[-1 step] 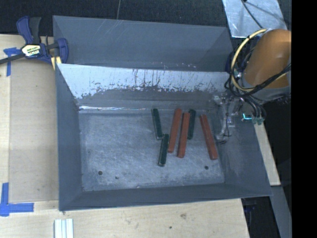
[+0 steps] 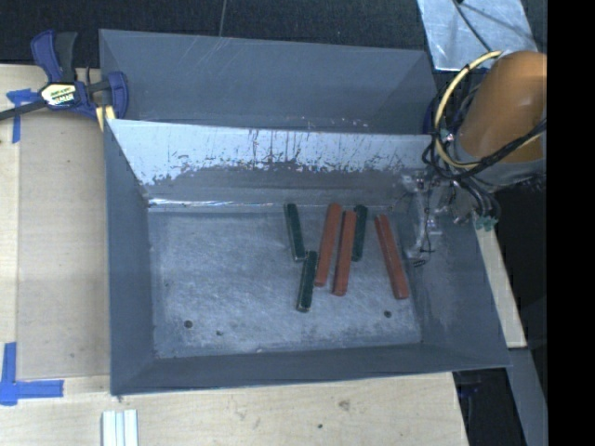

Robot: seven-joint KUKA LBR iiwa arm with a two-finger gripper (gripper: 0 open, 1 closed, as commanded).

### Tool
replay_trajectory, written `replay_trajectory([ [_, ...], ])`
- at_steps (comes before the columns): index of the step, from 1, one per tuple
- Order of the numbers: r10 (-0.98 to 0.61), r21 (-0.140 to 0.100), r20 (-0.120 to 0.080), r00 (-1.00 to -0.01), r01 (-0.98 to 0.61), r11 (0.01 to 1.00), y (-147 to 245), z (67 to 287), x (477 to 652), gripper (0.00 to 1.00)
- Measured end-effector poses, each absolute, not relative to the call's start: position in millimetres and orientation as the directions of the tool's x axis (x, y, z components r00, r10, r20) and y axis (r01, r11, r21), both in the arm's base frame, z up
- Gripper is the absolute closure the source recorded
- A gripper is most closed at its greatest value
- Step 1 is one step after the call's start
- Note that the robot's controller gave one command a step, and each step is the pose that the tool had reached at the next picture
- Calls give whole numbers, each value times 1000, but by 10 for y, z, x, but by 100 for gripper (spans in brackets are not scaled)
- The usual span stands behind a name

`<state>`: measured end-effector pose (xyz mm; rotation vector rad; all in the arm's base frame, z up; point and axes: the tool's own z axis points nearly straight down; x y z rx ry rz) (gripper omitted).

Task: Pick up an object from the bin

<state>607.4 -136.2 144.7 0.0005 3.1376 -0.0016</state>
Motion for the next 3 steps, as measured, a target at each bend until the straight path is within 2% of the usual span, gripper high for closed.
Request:
replay_trajectory([
  [1, -325, -4, -7, -946, -325, 946, -898, 962, 6011, 0],
  [2, -412, 0, -2, -911, -412, 911, -273, 1219, 6214, 0],
  [3, -615, -2, -4, -789, -615, 789, -30, 1082, 6065, 0],
])
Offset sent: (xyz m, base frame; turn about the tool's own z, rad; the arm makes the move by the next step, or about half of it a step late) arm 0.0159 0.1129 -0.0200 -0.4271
